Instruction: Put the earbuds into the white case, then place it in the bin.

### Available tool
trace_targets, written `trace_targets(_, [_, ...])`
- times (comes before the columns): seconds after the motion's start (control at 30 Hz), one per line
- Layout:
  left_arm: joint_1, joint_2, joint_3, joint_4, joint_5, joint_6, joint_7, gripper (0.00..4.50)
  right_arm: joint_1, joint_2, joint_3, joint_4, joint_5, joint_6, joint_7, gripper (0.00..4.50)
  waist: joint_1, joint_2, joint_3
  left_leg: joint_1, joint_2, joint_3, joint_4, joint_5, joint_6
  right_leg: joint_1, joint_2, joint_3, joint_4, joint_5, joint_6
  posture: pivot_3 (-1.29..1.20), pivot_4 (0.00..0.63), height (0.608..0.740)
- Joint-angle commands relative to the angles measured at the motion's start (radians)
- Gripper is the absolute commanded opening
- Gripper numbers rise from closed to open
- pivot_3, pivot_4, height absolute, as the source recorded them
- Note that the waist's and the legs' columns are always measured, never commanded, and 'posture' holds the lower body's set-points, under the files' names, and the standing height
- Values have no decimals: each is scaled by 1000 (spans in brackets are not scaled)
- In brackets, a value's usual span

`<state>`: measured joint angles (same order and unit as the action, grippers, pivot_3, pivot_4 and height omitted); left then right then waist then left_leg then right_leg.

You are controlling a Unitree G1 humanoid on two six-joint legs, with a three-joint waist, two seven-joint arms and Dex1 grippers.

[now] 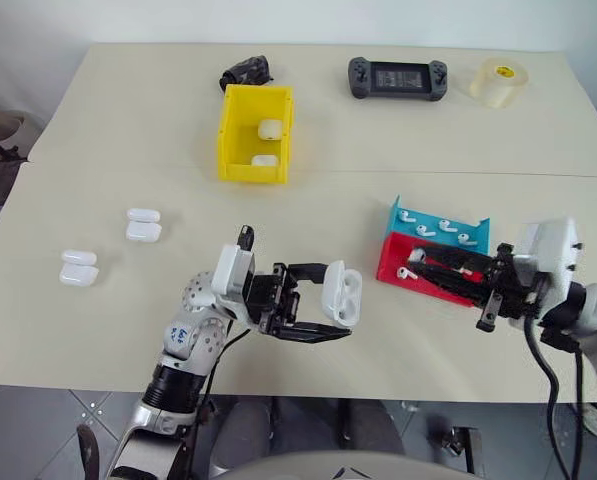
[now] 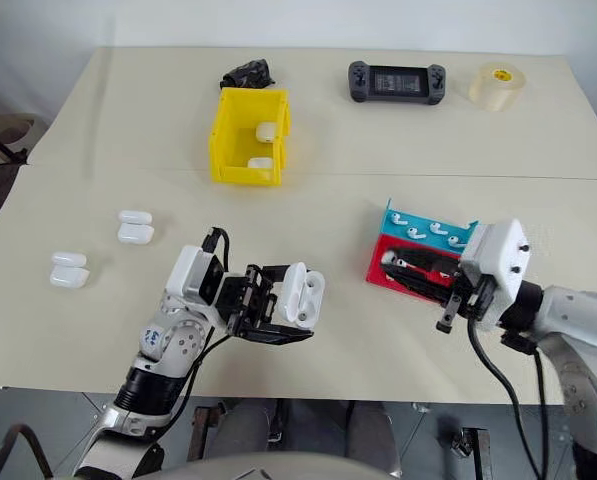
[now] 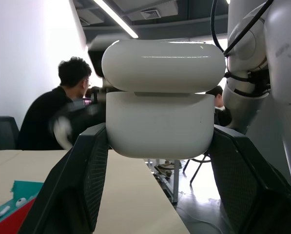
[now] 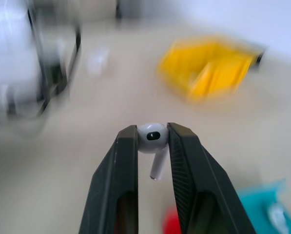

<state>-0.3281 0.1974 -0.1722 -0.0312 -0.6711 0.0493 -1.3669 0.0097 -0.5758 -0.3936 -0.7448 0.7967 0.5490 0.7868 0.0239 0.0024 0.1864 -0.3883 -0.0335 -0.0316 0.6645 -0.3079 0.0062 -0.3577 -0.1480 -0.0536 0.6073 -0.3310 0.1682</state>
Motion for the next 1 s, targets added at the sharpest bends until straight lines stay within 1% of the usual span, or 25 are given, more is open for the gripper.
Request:
trace_targets(0.03, [-34,-7,21,21,-29,7,-34,2743,7,80,25,-102,86,-38,-127,503,0,0,0,0,0,0,0,0,0,0,0,0,1,0,0,0,150,740])
trace_targets(0.13, [-64,-12,26,50,-33,22,-52,2743,39,153,106,-145,43,-91,-172,503,0,0,0,0,-2,0,0,0,0,0,0,1,2,0,0,0,150,740])
trace_targets(0.23, [-91,-14,31,71,-33,42,-60,2743,37,210,175,-162,7,-141,-214,503,-1,0,0,0,-3,0,0,0,0,-1,0,1,3,0,0,0,150,740])
trace_targets(0.37, [-121,-23,39,91,-29,68,-49,2743,45,245,267,-160,-49,-193,-228,503,-2,0,0,0,-2,0,0,0,0,-2,0,1,4,0,0,0,150,740])
trace_targets(0.53, [-142,-32,48,93,-27,105,-31,2743,38,276,352,-146,-92,-247,-240,503,-4,0,0,0,-2,0,0,0,0,-2,0,2,5,0,0,0,150,740])
trace_targets(0.77, [-153,-36,57,81,-32,148,-5,2743,35,282,392,-113,-129,-300,-241,503,-3,0,0,0,-2,0,0,0,0,-2,0,2,5,0,0,0,150,740])
trace_targets(1.0, [-151,-44,66,70,-31,152,2,2743,76,262,406,-72,-149,-337,-205,503,-3,0,0,0,-3,0,-1,0,0,-2,0,2,5,0,0,0,150,740])
